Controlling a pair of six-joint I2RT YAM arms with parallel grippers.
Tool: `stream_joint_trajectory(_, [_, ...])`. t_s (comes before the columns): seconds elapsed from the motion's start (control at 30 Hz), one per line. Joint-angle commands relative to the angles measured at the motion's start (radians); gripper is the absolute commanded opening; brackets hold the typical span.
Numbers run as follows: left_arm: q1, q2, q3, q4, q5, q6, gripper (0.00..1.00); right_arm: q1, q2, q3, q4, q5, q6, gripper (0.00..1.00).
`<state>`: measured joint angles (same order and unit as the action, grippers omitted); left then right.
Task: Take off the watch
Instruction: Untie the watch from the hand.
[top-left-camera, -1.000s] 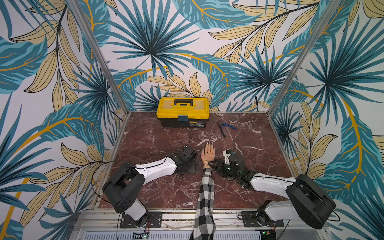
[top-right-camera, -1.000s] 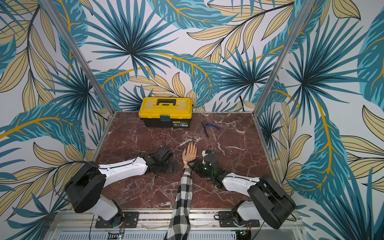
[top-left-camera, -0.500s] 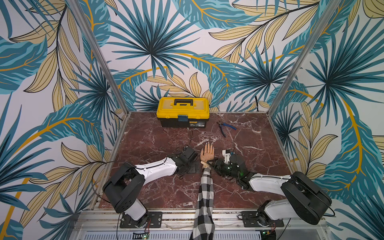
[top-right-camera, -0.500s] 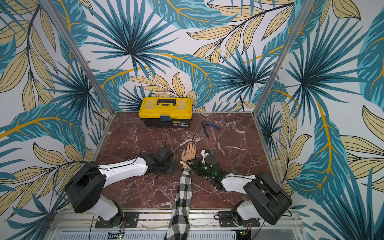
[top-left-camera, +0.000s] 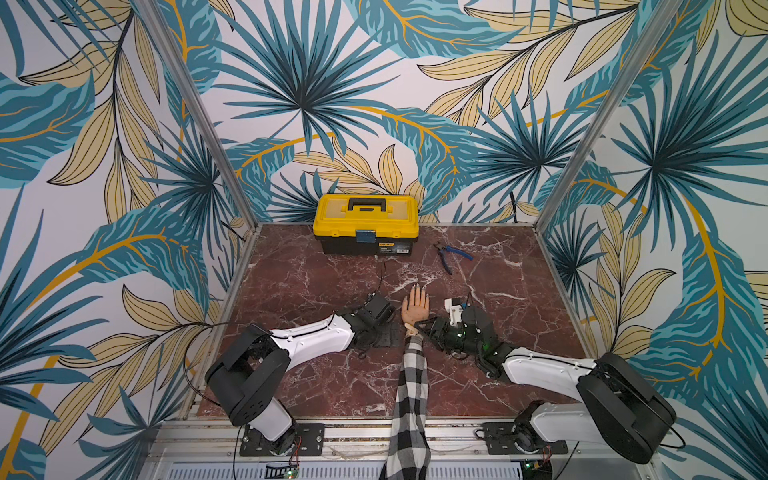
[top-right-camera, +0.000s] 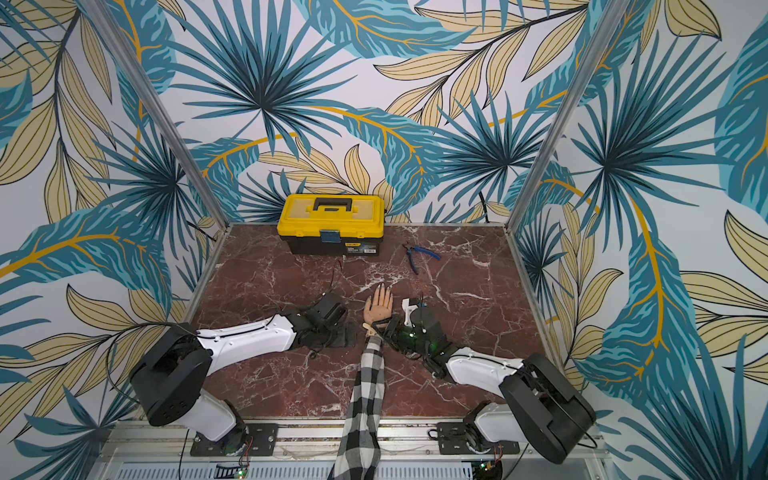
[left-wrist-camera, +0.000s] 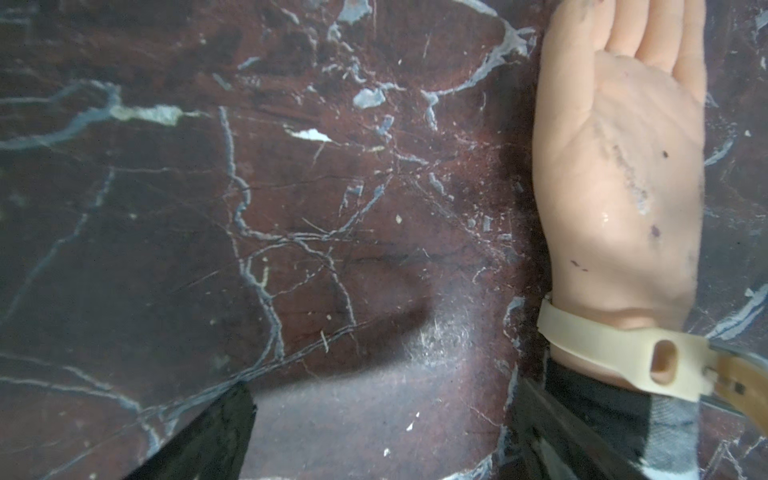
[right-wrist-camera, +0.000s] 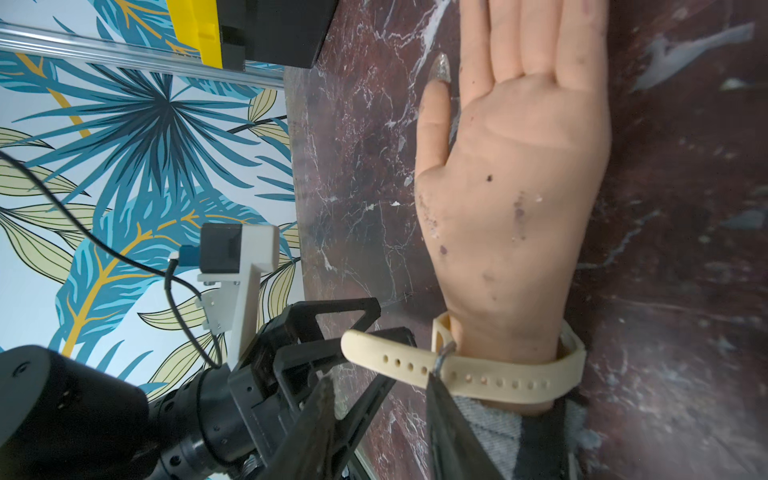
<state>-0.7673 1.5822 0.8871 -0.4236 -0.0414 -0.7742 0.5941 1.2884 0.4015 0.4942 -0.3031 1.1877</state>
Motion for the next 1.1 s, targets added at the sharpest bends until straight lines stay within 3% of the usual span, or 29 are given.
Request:
stream_joint_trajectory(0.0, [-0.003,-0.004,-0.016,0.015,-0.011,0.004,0.99,-0.002,-0.048,0.030,-0.211,0.050,-0.091,0.35])
stream_joint_trajectory(0.8, [-0.003,0.004,-0.018,0.024,-0.011,0.009,0.99,-0.002,0.057,0.103,-0.234,0.011,-0.134,0.29])
stream_joint_trajectory(0.93, [-0.002,0.004,-0.018,0.025,-0.011,0.008,0.99,-0.002,0.085,0.110,-0.227,0.001,-0.134,0.26])
stream_joint_trajectory(1.07, [-0.001,0.004,-0.019,0.027,-0.011,0.009,1.00,-0.003,0.092,0.117,-0.223,-0.004,-0.132,0.14])
